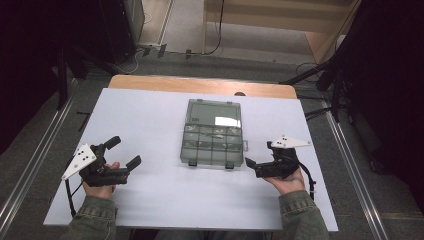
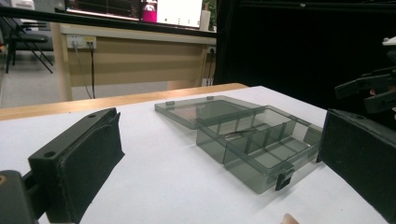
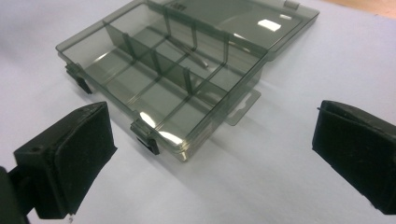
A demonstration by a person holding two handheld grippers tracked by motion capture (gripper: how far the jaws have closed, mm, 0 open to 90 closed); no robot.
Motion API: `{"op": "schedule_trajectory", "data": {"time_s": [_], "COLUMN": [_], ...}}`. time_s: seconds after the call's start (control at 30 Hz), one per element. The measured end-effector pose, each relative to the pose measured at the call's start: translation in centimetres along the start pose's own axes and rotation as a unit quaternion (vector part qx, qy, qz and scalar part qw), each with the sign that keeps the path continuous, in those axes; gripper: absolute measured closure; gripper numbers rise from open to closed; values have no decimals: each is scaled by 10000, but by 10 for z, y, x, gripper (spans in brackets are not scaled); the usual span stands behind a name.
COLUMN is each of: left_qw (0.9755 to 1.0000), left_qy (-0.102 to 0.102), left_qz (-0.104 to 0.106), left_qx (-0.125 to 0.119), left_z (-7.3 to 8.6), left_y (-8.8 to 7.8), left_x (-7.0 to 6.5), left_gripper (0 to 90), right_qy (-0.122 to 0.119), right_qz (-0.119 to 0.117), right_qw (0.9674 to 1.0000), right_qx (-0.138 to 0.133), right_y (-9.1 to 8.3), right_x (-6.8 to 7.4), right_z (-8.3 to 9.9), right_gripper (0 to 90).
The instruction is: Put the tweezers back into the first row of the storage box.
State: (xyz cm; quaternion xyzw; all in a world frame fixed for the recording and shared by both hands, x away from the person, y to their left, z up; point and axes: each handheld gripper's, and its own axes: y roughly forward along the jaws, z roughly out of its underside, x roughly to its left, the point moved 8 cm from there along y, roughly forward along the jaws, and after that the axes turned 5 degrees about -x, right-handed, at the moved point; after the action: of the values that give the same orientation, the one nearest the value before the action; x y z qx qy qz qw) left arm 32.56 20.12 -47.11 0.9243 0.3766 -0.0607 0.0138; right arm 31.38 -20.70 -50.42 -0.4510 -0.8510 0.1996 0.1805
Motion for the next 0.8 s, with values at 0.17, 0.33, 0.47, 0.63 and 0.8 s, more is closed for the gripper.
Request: {"op": "schedule_trajectory", "data": {"time_s": [0.17,0.33,0.47,0.63,0.8], "left_qw": [10000,10000,10000,10000,10000], "left_qy": [3,1,-8,-11,-19], "left_qz": [-1,-3,4,8,21], "left_qx": [3,8,17,21,16], "left_z": [0,0,1,1,1], "left_y": [0,0,0,1,1], "left_x": [0,0,0,0,-1], "left_gripper": [0,0,0,0,0], "right_qy": [109,160,217,264,339], "right_qz": [95,136,141,179,263], "right_qw": [9997,9992,9981,9960,9929], "right_qx": [-211,-347,-558,-838,-1106], "right_y": [-8,-13,-19,-29,-37], "right_x": [-4,-7,-5,-6,-10], "right_z": [7,12,17,23,26], "right_gripper": [0,0,0,0,0]}}
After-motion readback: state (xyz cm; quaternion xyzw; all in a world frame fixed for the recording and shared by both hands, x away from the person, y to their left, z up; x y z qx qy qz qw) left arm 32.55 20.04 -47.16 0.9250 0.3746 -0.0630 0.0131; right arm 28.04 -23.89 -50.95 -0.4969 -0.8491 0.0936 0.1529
